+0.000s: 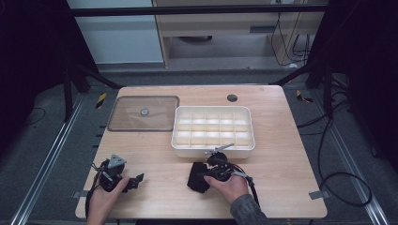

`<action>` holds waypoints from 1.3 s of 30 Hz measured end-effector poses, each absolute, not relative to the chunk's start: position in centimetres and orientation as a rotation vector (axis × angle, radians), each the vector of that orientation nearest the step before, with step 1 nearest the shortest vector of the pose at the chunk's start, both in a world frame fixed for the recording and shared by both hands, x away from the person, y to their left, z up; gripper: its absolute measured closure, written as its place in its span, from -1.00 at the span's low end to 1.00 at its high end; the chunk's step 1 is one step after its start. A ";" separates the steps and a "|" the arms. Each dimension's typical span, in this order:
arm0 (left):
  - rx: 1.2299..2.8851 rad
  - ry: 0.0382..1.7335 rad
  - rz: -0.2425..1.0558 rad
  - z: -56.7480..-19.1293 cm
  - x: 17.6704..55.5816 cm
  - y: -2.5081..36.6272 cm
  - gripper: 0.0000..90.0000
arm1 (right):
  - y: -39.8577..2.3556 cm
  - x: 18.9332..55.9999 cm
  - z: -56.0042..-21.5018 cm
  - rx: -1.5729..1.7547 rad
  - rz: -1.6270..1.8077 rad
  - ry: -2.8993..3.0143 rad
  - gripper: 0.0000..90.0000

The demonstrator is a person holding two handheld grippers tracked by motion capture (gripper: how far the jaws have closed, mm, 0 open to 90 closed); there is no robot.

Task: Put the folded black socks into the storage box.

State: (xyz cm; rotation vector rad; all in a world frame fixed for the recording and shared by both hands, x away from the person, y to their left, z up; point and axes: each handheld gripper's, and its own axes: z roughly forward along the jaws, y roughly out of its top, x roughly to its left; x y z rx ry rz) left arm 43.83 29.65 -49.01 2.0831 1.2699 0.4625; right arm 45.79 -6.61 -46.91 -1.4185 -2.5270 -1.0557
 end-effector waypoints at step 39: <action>2.103 1.236 0.519 -50.6 44.2 30.1 -0.98 | -20.2 47.3 -35.6 -1.663 -1.166 -2.681 0.51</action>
